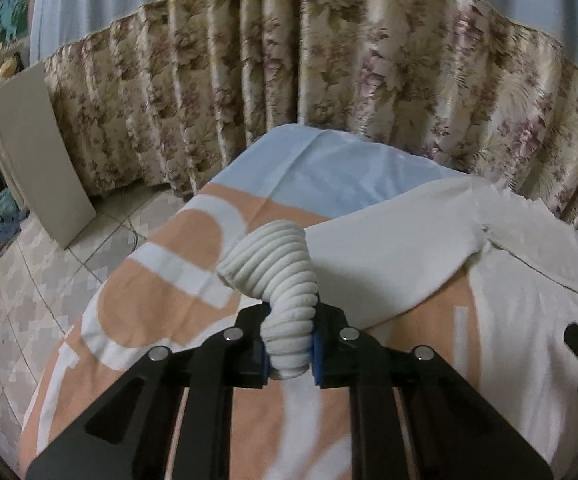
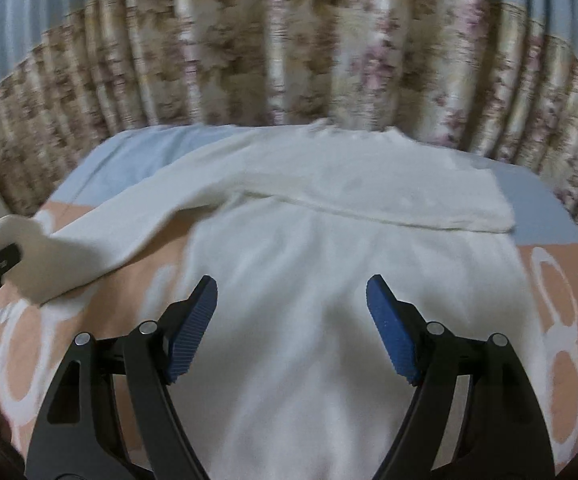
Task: Fold small clothes
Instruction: 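Carry the held cuff with the left gripper across the sweater body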
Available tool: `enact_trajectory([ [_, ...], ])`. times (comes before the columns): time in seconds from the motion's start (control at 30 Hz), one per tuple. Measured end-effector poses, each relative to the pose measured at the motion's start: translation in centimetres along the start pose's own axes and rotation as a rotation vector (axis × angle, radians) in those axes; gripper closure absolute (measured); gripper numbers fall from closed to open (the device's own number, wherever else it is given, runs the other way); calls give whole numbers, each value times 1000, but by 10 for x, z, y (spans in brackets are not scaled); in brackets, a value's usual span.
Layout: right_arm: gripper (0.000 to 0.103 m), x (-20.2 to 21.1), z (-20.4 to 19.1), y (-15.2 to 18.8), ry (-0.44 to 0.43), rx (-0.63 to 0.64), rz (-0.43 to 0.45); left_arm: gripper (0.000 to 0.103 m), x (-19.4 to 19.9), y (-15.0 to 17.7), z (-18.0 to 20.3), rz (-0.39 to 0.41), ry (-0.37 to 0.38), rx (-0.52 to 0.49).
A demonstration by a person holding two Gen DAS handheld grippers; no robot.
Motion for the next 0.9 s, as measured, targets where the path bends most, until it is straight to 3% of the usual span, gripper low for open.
enact_trajectory([
  [0.47, 25, -43, 127, -17, 132, -43, -14, 88, -16, 23, 165, -11, 91, -149],
  [0.67, 25, -59, 166, -24, 159, -56, -21, 89, -37, 32, 235, -8, 70, -199],
  [0.9, 25, -80, 213, -27, 191, -56, -34, 89, -54, 43, 298, -17, 97, -227],
])
Point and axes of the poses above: each gripper's, at about its wrist camera, not at the fingertips, and x roughly against the way its jaws point, z to its right, y to its underside, the point moved 6 cm from there along -x, roughly the way its jaws point, and after that the axes turned 13 degrees about x, right-handed, at the moved point
